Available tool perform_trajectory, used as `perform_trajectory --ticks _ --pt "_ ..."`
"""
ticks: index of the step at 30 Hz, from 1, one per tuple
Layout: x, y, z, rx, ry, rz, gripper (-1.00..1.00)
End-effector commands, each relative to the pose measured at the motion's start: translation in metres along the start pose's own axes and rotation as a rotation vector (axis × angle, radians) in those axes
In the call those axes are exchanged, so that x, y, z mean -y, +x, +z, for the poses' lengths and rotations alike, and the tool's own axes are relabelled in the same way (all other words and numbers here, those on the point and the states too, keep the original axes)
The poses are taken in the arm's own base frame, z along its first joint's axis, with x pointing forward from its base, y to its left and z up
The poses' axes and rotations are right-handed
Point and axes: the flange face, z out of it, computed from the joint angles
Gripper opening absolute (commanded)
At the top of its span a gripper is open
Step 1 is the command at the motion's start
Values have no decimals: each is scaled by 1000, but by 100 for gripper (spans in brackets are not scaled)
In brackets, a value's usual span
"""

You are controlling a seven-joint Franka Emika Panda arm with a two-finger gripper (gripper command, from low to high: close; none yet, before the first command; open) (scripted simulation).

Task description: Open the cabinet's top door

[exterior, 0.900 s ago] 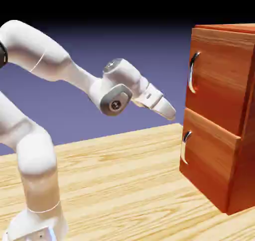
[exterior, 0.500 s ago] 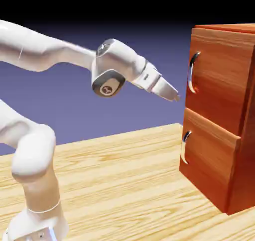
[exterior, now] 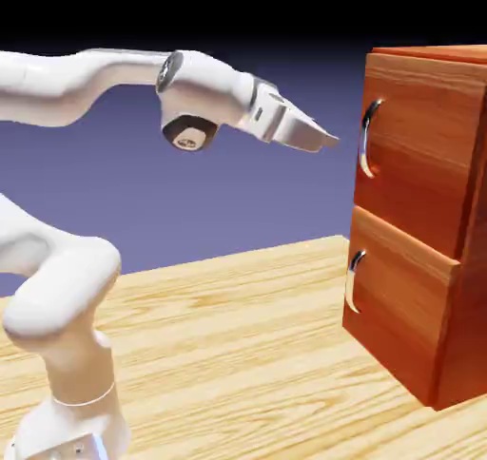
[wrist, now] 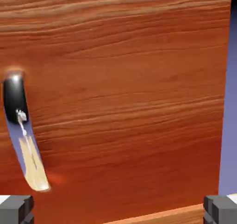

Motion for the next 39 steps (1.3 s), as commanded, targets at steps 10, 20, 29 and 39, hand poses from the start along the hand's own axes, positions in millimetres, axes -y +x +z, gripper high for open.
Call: perform_trajectory --ticks 10,20,29,39 --pt "24 -26 8 -80 114 -21 0" --pt "32 -64 51 -147 213 -72 0" --pt "14 -98 115 -204 279 -122 0" --pt "25 -92 171 -211 285 -127 -100"
